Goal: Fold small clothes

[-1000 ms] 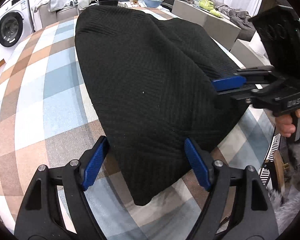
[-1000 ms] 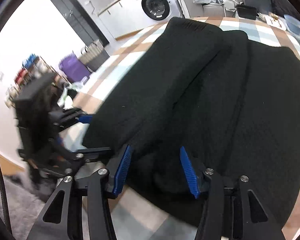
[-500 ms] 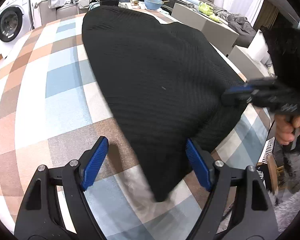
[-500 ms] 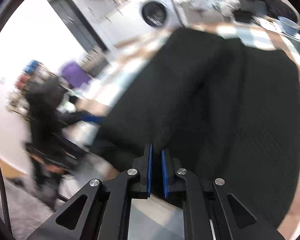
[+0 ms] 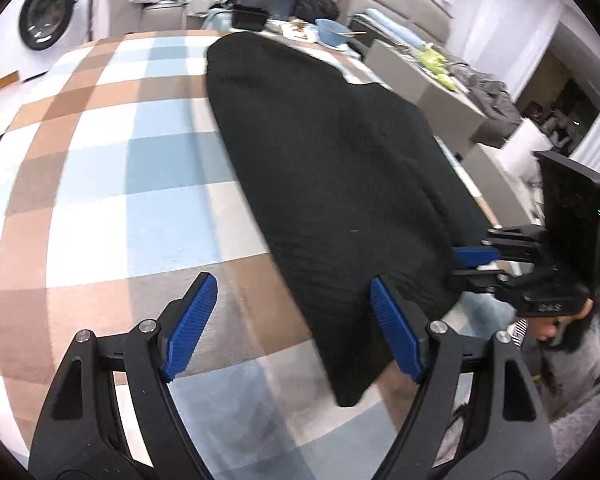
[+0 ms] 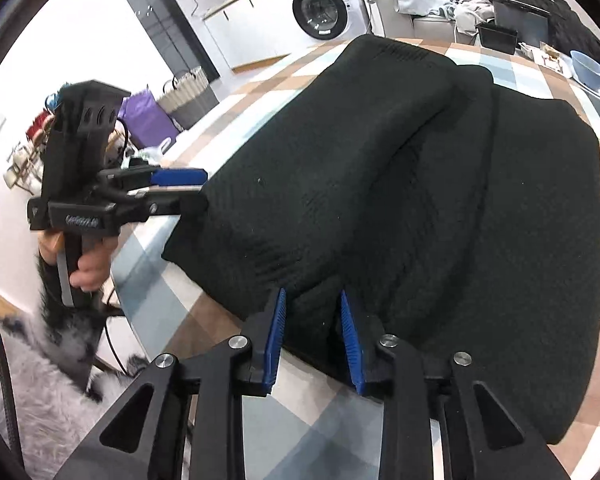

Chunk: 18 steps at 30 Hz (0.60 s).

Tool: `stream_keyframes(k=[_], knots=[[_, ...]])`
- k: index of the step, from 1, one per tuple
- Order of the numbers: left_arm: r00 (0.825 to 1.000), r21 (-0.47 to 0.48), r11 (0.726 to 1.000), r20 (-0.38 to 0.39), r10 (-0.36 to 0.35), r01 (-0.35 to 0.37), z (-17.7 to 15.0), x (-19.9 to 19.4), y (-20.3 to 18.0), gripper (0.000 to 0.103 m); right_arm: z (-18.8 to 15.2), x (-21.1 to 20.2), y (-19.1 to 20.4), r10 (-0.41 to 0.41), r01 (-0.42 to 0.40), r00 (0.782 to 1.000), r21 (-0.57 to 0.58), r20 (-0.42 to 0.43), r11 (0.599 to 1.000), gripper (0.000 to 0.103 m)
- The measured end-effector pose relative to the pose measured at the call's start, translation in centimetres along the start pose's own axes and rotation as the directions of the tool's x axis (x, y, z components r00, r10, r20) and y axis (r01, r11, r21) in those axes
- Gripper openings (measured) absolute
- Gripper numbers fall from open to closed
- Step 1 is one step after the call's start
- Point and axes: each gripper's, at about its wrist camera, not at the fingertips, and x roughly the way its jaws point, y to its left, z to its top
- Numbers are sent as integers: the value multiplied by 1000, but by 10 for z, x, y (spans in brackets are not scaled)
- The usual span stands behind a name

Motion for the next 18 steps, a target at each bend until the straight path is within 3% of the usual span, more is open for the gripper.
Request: stream_keyframes(k=[3,5,7,11,14,18], knots=[[1000,7,1000,-7,28,-28,-7,2,-2,77,1,-15,-6,1,-2,1000,11,29,1000,30],[1000,-3,1000,-2,24,-24,-7,1,-1,77,3,-36,-17,-39,35,995,37,95,999,52],[1000,-24,1000,9,15,-15,-5,2,1,77,3,-52,-33,-105,88,981,106,161,990,61],[1000,-77,997,9,-26,27,0,11,5,77,-7,-61,-61,-205,170,967,217,152,961,61],[999,-117,992,13,-40,41,6,20,7,77,-13,-57,-69,-148,98,974,269,171,958,61],[1000,-138,990,1,-25,24,15,35,6,77,-9,-40,-58,-85,44,983,238,165,970,61]])
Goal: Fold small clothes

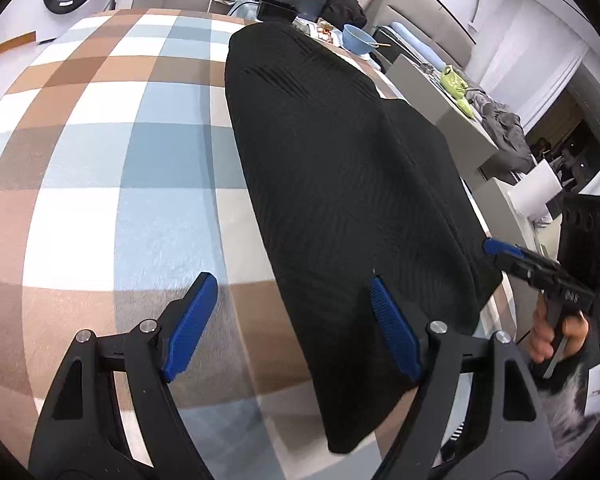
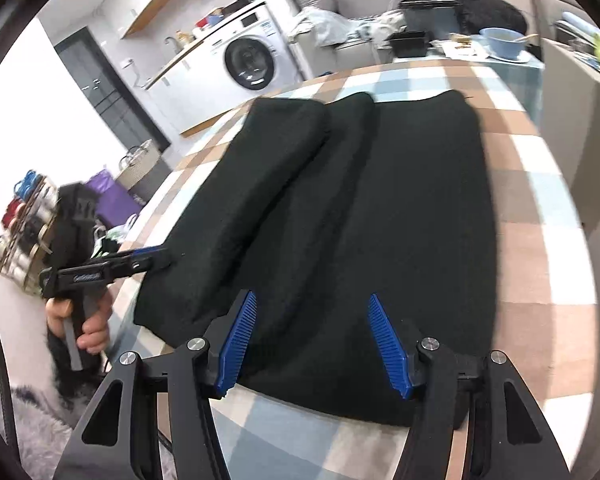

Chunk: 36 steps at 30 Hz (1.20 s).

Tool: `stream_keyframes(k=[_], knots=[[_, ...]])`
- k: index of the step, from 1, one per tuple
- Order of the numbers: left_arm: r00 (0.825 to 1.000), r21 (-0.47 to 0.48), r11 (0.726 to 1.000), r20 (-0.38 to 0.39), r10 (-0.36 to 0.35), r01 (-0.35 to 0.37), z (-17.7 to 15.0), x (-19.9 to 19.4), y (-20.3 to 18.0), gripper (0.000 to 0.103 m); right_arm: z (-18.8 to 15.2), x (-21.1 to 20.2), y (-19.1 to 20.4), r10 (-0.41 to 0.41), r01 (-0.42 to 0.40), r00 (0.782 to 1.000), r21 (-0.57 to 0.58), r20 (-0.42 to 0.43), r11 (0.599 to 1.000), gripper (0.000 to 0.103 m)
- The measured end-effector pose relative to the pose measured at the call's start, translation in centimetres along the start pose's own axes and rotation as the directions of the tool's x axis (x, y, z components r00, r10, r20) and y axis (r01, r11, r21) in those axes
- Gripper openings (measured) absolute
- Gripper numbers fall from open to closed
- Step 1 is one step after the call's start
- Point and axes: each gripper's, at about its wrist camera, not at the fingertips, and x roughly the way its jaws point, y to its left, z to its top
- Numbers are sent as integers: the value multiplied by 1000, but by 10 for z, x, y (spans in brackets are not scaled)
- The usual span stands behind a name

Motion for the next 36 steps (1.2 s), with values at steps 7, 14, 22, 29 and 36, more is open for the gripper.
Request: stream_keyframes(k=[7,14,22,29,36], knots=[[1000,6,1000,2,8,-8,6,8,-3,77,5,30,12,108,-110,990,-15,-88,994,56],[1000,9,1000,5,14,-14,6,8,-3,77,6,34,15,31,-33,998,-49,-47,998,5],[1000,7,1000,12,8,-8,4,6,1,77,3,25,9,-64,63,995,-27,-74,998,15],[1000,4,1000,20,14,-14,5,6,4,77,0,-1,-11,-49,47,998,64,33,997,49],[999,-3,1000,24,26,-26,11,12,1,77,-6,-21,-35,-164,158,985,104,55,982,50]])
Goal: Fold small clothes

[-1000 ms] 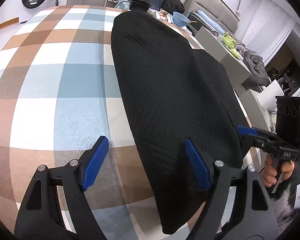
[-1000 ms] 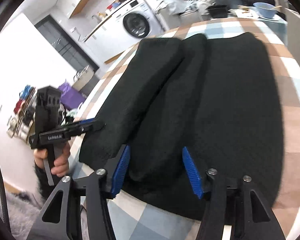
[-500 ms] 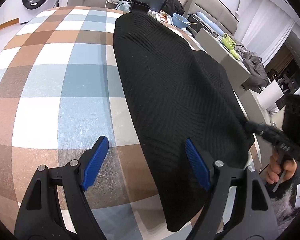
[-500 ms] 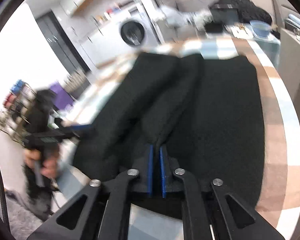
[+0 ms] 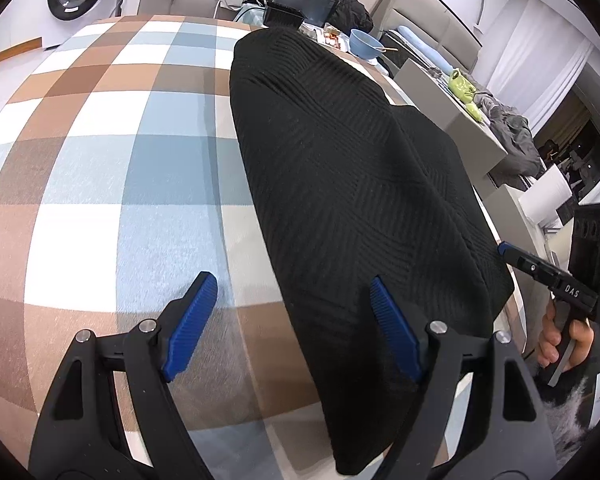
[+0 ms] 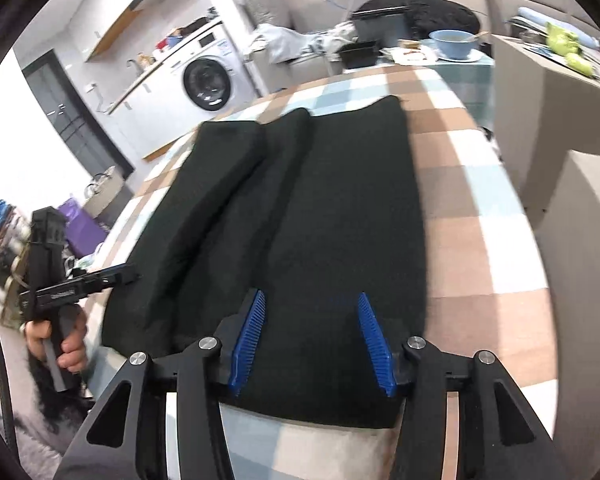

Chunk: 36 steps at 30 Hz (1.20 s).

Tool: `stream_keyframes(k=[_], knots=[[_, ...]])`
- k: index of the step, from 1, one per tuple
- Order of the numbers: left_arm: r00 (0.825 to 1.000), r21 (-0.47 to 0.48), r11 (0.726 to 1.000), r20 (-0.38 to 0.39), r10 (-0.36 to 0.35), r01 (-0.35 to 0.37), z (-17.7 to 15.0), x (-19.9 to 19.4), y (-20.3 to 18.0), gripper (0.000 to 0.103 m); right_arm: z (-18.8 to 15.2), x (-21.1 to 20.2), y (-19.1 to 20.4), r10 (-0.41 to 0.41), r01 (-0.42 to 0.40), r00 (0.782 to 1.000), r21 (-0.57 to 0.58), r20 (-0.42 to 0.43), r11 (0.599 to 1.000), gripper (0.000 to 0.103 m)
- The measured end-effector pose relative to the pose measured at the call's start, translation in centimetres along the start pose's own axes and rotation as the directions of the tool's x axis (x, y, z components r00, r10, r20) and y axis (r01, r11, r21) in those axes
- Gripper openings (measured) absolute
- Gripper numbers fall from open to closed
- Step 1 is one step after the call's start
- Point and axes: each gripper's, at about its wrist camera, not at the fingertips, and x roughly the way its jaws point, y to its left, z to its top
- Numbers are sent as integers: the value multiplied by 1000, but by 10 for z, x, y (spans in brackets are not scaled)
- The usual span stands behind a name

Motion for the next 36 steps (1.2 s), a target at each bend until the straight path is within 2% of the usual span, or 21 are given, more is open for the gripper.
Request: stream_keyframes(k=[6,8,9,10,13,16,21,28,30,32,33,36], knots=[[999,3,999,9,39,-39,14,16,-11,75,-9,14,2,-16,15,999,-18,-42,1000,51],[999,11,999,20,49,-50,17,21,-17,64,-11,18,8,-21,19,999,-40,-35,999,54],[998,23,998,24,50,-51,17,24,-19,48,-12,18,9,-24,22,999,-48,-37,999,54],[997,39,996,34,75,-76,18,27,-23,38,-11,19,9,-26,24,999,-48,-38,999,55],[990,86,989,80,117,-124,15,28,-31,29,-11,22,9,-25,23,999,-54,-36,998,54],[989,91,988,89,115,-123,14,26,-29,24,-13,23,10,-30,29,999,-51,-23,998,54],[991,66,992,83,104,-110,11,19,-19,23,-16,26,21,-31,30,999,-74,-20,997,54],[989,6,993,87,120,-121,-5,-9,11,23,-23,33,51,46,-58,995,-144,-87,988,54],[990,-16,994,87,107,-106,-10,-16,21,24,-22,35,53,74,-86,993,-141,-91,986,59],[992,-47,995,90,92,-88,-14,-21,30,28,-16,36,50,89,-97,993,-110,-75,989,59],[992,-62,994,91,91,-85,-15,-23,33,35,-12,34,47,100,-103,994,-74,-53,992,59],[991,-110,989,80,109,-100,-17,-33,46,51,0,15,50,168,-164,983,-66,69,984,59]])
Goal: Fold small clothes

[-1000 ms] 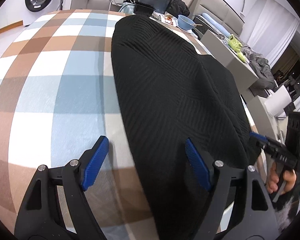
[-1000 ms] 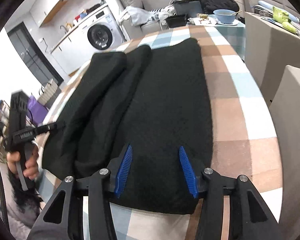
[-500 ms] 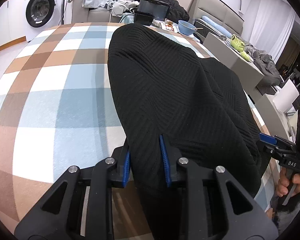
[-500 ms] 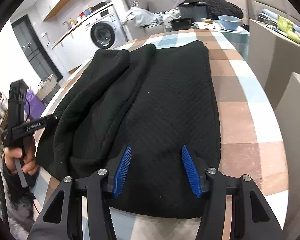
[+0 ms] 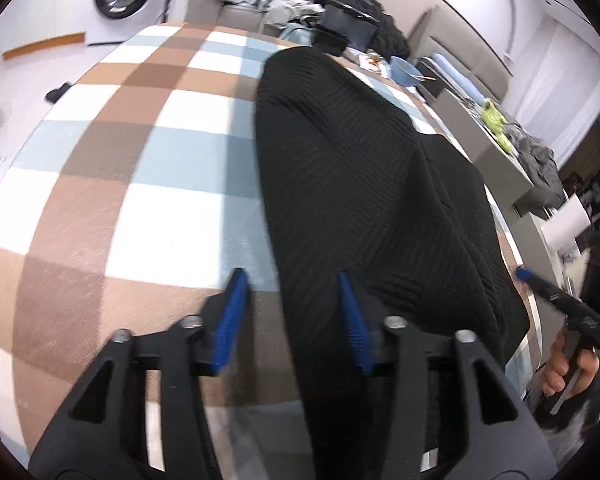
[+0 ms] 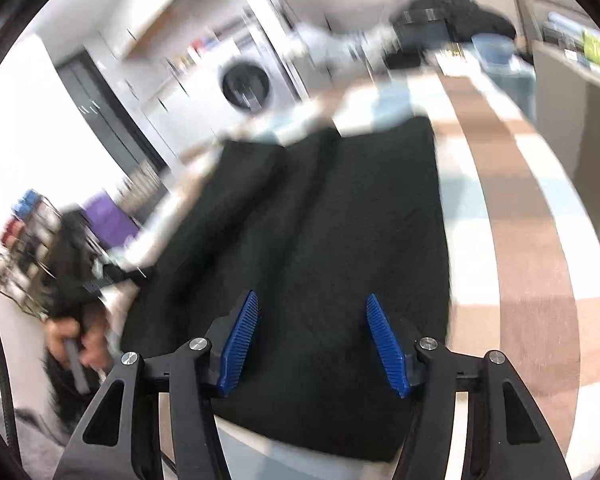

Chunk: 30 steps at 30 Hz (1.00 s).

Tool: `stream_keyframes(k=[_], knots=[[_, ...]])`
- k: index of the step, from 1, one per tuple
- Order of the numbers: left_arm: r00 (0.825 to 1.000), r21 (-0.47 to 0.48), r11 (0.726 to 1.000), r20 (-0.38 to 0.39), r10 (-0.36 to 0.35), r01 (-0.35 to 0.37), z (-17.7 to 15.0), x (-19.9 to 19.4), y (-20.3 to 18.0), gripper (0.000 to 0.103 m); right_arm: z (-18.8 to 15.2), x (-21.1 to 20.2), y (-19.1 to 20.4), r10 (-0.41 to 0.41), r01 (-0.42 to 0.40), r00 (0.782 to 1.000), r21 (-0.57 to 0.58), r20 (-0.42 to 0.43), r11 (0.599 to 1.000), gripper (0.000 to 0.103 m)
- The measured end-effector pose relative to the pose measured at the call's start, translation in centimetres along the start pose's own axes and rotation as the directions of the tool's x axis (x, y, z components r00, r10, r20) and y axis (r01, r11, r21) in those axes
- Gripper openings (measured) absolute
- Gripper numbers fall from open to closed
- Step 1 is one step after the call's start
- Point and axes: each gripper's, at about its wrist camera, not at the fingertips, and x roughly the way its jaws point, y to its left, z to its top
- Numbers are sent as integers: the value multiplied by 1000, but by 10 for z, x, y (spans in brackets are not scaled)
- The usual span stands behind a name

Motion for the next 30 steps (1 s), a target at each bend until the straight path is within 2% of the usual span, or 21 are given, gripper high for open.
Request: stream_keyframes(k=[1,4,9,12,15,18,20,25,26,28,30], knots=[[1000,-11,1000,5,5,-5,1,-3,4,53,4,-6,8,21,-20,999,-23,46,1000,59],[999,-32,999,30,13,-12,0,-12,10,58,7,4,21,71,-69,996,-37,46,997,60],[999,-38,999,38,23,-21,-8,-21,17,61,7,65,34,115,-115,990,-3,-87,993,60],[999,-47,998,37,33,-31,-8,-23,21,67,15,93,36,232,-221,964,99,-129,970,60],[999,-56,998,33,27,-26,-9,-23,24,67,27,104,39,143,-134,982,77,-121,988,60],[999,-55,998,33,29,-27,-9,-23,24,67,35,120,33,186,-166,971,137,-152,977,60],[999,-53,998,33,30,-28,-8,-22,23,67,37,124,37,171,-150,972,133,-163,980,59],[999,-57,998,34,30,-28,-7,-21,23,67,44,99,60,100,-100,994,28,-33,995,59],[999,-55,998,34,30,-28,-7,-20,22,67,42,100,65,121,-121,992,9,-44,993,60],[999,-58,998,31,30,-28,-8,-18,22,67,33,122,73,171,-170,974,25,-146,985,59],[999,-60,998,27,33,-31,-8,-18,22,67,25,137,79,140,-139,972,16,-191,990,51]])
